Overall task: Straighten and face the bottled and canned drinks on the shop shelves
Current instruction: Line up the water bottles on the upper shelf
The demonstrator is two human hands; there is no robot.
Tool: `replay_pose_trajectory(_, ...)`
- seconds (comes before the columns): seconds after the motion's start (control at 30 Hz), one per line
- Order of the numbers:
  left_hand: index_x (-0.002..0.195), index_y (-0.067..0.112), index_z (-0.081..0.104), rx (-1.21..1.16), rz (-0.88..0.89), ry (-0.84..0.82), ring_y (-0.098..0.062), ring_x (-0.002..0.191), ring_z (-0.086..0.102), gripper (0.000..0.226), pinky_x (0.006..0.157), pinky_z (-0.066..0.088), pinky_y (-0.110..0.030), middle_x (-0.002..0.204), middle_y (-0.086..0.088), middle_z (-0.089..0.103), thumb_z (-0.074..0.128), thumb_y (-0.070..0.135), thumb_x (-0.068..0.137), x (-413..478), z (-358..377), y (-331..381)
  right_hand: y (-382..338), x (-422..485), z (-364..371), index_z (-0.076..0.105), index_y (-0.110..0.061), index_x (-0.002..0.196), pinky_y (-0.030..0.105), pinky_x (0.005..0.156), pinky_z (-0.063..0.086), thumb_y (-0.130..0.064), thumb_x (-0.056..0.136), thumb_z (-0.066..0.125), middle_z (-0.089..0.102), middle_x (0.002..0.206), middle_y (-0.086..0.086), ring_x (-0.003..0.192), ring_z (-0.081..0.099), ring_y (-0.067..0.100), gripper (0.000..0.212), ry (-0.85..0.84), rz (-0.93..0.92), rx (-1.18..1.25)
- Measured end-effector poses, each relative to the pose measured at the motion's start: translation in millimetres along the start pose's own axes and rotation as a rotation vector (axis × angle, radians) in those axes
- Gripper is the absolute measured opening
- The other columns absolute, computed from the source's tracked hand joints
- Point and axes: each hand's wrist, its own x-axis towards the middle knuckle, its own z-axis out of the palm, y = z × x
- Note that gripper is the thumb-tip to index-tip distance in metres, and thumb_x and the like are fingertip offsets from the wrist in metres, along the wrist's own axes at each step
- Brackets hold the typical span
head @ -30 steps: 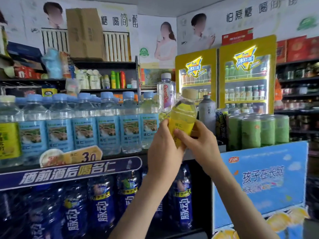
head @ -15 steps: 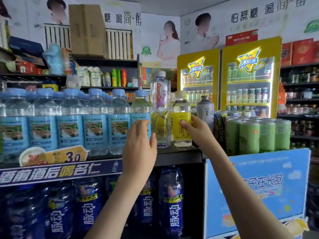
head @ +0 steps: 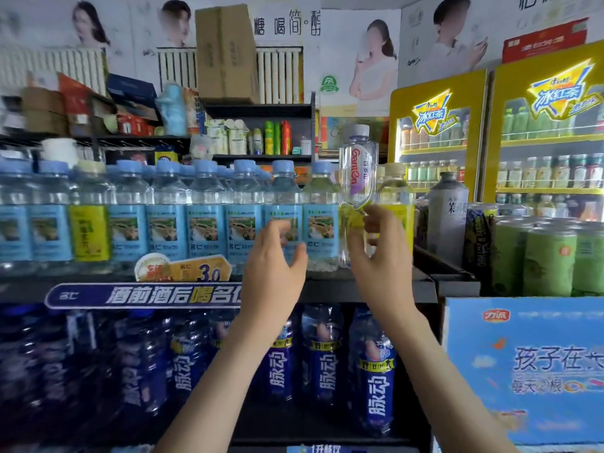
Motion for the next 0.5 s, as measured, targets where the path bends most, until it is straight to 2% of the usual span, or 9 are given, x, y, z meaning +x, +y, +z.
replay_pose_trajectory(0.1, 0.122, 0.016, 0.051, 0.011, -0.022, 0.054, -0.011, 0.096, 0.06, 0.034, 0.077, 0.049, -0.024, 0.113, 0.006, 0.061, 0.058, 0.028, 0.092, 1, -28, -11, -30, -17, 27, 0.053, -0.01, 0.119, 0.013, 0.083, 0.041, -0.014, 0.091, 0.059, 0.053, 0.105, -0.005, 0.098, 0.051, 0.008, 0.029, -0.111, -0.043, 0.093)
replay_pose_trajectory(0.17, 0.121, 0.016, 0.05, 0.026, -0.05, 0.073, -0.012, 0.093, 0.061, 0.034, 0.076, 0.05, -0.026, 0.111, 0.005, 0.063, 0.059, 0.028, 0.091, 1, -48, -24, -48, -27, 44, 0.054, -0.012, 0.116, 0.005, 0.079, 0.037, -0.014, 0.09, 0.06, 0.053, 0.104, -0.006, 0.094, 0.05, 0.003, 0.027, -0.164, -0.026, 0.154)
replay_pose_trajectory(0.3, 0.123, 0.015, 0.049, 0.097, -0.139, 0.119, -0.006, 0.088, 0.056, 0.035, 0.07, 0.04, -0.015, 0.113, 0.004, 0.061, 0.058, 0.028, 0.092, 2, -93, -69, -84, -44, 88, 0.054, -0.017, 0.115, 0.018, 0.077, 0.041, -0.017, 0.091, 0.06, 0.056, 0.105, -0.007, 0.094, 0.055, 0.008, 0.025, -0.281, 0.003, 0.206)
replay_pose_trajectory(0.4, 0.126, 0.017, 0.048, 0.15, -0.239, 0.159, -0.006, 0.088, 0.055, 0.038, 0.067, 0.04, -0.012, 0.115, 0.004, 0.06, 0.059, 0.03, 0.091, 5, -133, -117, -113, -53, 133, 0.055, -0.014, 0.115, 0.017, 0.075, 0.038, -0.015, 0.09, 0.061, 0.057, 0.105, -0.003, 0.095, 0.056, 0.011, 0.026, -0.302, -0.015, 0.209)
replay_pose_trajectory(0.5, 0.126, 0.018, 0.047, 0.221, -0.314, 0.197, -0.009, 0.084, 0.053, 0.039, 0.065, 0.039, -0.019, 0.112, 0.003, 0.059, 0.058, 0.03, 0.092, 13, -175, -170, -146, -63, 185, 0.053, -0.01, 0.121, 0.019, 0.082, 0.038, -0.015, 0.09, 0.061, 0.056, 0.111, -0.001, 0.104, 0.055, 0.014, 0.032, -0.314, -0.018, 0.2)
